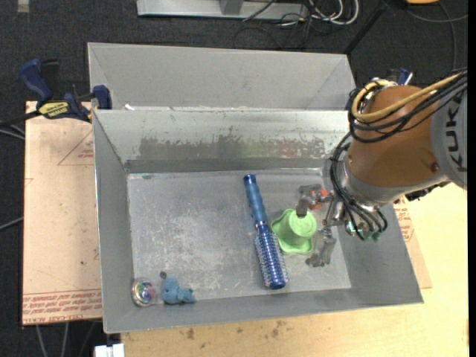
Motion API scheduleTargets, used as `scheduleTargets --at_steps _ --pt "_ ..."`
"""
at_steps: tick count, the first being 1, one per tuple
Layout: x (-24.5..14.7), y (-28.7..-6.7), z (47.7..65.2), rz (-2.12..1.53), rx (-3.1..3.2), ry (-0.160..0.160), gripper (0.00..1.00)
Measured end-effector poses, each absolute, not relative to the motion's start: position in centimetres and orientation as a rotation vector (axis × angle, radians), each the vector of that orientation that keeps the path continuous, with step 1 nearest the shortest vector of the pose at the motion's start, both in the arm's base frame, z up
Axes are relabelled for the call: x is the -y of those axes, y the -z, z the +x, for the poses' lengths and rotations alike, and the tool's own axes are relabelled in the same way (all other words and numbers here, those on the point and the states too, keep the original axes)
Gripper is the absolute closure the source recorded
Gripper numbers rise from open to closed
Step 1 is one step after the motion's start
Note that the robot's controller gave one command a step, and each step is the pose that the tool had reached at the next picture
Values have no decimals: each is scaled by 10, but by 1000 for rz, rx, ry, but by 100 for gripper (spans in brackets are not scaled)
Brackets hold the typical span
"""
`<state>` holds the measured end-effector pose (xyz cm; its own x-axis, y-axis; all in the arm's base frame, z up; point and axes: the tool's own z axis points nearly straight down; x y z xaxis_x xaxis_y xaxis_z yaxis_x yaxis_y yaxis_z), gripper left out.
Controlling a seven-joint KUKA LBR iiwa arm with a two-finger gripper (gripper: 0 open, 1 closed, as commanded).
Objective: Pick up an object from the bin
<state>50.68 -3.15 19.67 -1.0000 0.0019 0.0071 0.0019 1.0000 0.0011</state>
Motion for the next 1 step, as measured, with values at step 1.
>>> scheduleTargets --at_steps 1 --pt "73 -99 525 -178 3159 -3 0"
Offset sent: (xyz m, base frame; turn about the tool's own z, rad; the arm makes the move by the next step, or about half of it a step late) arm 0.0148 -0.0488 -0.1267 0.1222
